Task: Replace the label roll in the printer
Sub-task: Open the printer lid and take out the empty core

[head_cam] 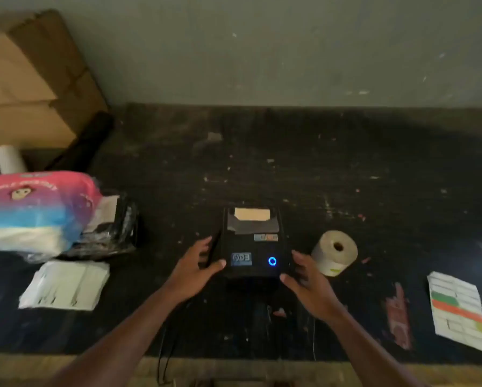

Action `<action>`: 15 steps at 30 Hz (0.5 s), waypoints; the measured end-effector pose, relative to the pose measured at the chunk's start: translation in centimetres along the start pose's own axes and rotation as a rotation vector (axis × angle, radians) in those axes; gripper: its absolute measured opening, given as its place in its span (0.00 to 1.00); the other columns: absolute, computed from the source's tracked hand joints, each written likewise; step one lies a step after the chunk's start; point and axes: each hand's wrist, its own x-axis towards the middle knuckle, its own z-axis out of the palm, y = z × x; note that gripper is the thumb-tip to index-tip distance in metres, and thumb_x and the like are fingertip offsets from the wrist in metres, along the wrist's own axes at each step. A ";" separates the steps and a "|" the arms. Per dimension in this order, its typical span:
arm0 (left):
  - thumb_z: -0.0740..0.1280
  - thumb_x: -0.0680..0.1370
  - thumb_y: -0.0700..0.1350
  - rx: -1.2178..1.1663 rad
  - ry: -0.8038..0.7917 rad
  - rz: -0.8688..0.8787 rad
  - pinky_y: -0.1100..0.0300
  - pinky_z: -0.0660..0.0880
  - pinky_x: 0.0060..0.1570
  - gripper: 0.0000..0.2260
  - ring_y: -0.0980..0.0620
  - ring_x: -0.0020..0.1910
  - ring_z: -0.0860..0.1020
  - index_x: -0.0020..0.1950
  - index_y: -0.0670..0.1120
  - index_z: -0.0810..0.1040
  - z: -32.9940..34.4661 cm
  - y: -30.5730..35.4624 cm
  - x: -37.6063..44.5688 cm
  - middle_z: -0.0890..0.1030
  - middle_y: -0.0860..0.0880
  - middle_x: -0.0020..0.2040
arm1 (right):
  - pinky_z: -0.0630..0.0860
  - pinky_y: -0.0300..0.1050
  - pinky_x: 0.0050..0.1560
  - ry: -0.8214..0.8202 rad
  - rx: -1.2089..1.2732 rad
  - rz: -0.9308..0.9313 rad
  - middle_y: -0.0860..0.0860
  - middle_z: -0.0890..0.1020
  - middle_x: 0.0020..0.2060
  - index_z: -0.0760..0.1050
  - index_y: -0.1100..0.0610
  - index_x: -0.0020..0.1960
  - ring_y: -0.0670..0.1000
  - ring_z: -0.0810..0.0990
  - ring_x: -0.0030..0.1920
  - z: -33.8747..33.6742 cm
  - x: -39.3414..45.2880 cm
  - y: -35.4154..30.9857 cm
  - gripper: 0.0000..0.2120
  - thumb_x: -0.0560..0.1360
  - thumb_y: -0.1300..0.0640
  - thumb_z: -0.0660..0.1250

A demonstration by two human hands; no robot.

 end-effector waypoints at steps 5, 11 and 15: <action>0.80 0.72 0.55 -0.018 -0.109 -0.072 0.50 0.75 0.71 0.46 0.55 0.73 0.74 0.84 0.59 0.59 3.1 -3.3 -2.1 0.73 0.55 0.78 | 0.78 0.25 0.41 -0.019 0.160 0.141 0.34 0.76 0.62 0.60 0.44 0.81 0.38 0.77 0.62 2.9 -0.5 2.1 0.39 0.77 0.57 0.77; 0.78 0.75 0.51 -0.029 0.009 -0.088 0.46 0.75 0.72 0.39 0.52 0.72 0.77 0.83 0.56 0.63 4.2 -2.0 -1.7 0.77 0.53 0.75 | 0.77 0.51 0.72 0.052 0.093 0.121 0.38 0.78 0.64 0.67 0.44 0.70 0.44 0.78 0.69 2.5 1.0 1.8 0.28 0.77 0.57 0.77; 0.78 0.75 0.50 0.006 0.024 -0.076 0.48 0.74 0.72 0.36 0.53 0.71 0.78 0.80 0.55 0.66 4.1 -1.8 -1.3 0.80 0.53 0.72 | 0.77 0.50 0.72 0.090 0.079 0.098 0.38 0.79 0.63 0.68 0.43 0.70 0.41 0.79 0.66 2.9 0.9 1.9 0.28 0.77 0.56 0.77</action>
